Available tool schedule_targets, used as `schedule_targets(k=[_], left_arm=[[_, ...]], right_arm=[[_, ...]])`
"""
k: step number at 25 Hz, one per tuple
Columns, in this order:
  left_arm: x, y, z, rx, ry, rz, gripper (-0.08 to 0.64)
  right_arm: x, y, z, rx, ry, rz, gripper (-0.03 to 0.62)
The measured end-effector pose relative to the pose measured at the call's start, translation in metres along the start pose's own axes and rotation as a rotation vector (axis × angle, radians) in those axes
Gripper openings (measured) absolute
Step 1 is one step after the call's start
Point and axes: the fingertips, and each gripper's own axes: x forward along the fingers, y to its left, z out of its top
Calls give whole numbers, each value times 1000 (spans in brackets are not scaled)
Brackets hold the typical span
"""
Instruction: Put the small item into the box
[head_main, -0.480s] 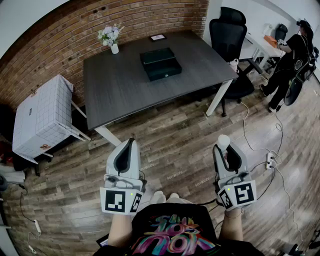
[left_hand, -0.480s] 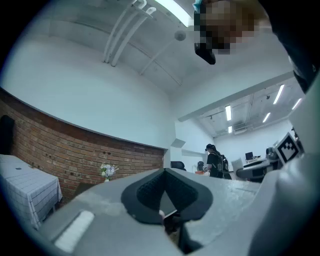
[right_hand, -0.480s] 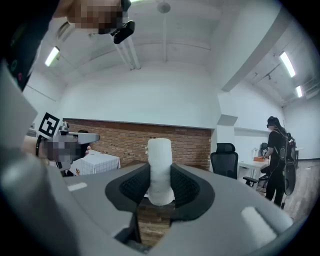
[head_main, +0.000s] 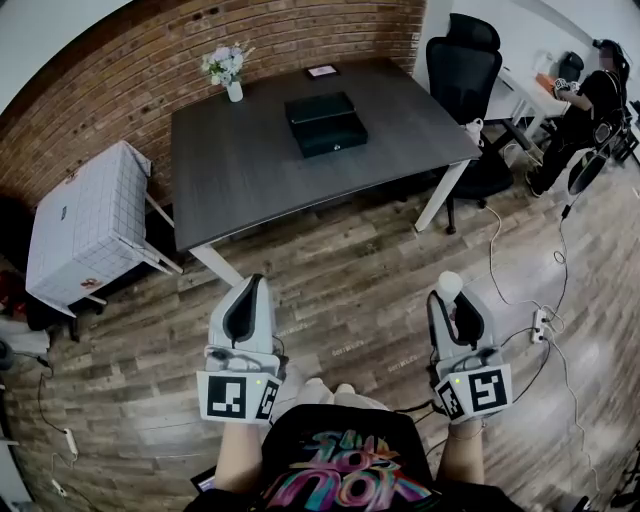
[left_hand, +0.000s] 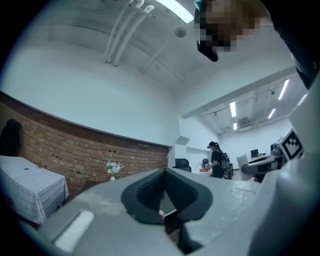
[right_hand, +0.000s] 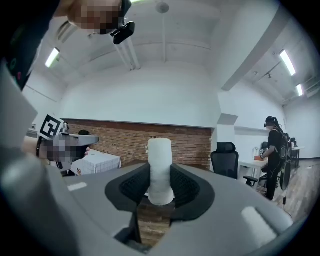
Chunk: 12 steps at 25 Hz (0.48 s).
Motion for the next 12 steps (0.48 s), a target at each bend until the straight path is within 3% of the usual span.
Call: schedule_targets(k=[12], left_arm=[[19,0,-9,-5,-4,12,2]], right_arm=[[11,-13,-16,29,14,16,126]])
